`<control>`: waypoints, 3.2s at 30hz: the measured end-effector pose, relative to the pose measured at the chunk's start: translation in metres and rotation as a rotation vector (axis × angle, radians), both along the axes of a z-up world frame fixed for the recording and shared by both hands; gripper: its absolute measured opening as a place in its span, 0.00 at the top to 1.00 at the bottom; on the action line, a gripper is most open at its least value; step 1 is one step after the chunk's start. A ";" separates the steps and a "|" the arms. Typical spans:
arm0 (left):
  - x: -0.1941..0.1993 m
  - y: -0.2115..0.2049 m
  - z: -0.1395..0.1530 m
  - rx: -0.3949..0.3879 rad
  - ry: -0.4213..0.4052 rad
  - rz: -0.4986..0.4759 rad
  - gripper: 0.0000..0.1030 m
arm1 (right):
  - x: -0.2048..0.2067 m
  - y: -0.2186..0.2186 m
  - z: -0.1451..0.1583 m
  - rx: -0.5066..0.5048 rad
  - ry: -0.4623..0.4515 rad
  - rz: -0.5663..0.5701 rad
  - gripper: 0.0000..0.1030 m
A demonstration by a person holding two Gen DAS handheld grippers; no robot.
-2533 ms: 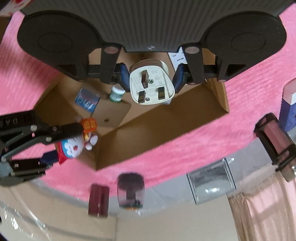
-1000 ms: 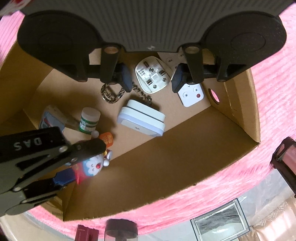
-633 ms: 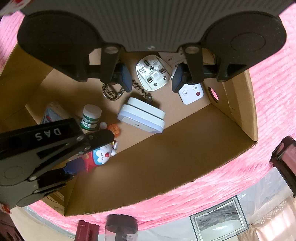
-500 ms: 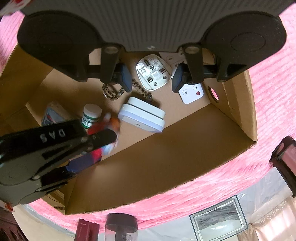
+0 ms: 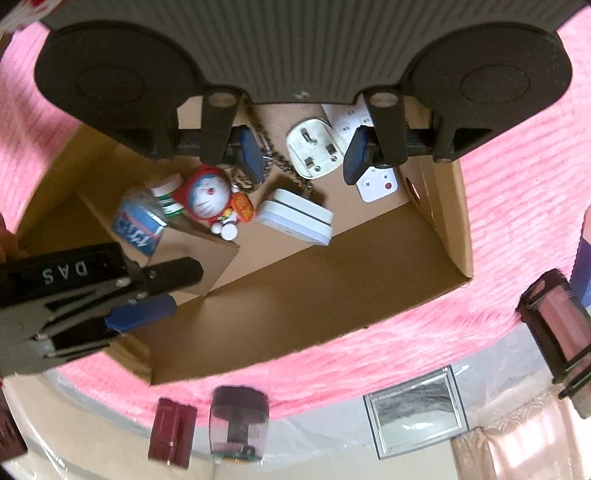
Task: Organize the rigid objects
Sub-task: 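Lower the plug and figure into the box and open both tools, then move both tools back out of the box toward the wire clips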
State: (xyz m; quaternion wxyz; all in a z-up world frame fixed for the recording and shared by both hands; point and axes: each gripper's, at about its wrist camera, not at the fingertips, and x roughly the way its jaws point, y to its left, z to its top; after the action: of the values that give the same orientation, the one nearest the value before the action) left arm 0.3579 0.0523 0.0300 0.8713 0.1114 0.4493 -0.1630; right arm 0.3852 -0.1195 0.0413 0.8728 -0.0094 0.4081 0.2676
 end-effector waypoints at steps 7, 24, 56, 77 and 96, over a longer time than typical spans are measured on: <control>-0.041 -0.001 0.022 -0.058 -0.073 0.038 0.59 | -0.050 -0.009 0.021 0.022 -0.062 -0.006 0.57; -0.145 -0.010 0.057 -0.150 -0.192 0.125 0.51 | -0.172 -0.036 0.049 0.083 -0.192 -0.057 0.56; -0.280 0.006 0.032 -0.192 -0.278 0.304 0.25 | -0.289 -0.059 0.000 0.081 -0.101 -0.163 0.38; -0.292 0.028 -0.009 -0.161 -0.206 0.358 0.25 | -0.311 -0.052 -0.044 0.086 -0.067 -0.137 0.37; -0.281 0.043 -0.040 -0.146 -0.162 0.373 0.25 | -0.297 -0.021 -0.066 0.077 -0.092 -0.033 0.37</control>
State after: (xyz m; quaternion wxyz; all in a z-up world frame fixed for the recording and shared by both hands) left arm 0.0768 0.0956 -0.0099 0.9253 -0.0246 0.3778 -0.0215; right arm 0.0881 -0.1406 -0.0242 0.8946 0.0186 0.3571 0.2680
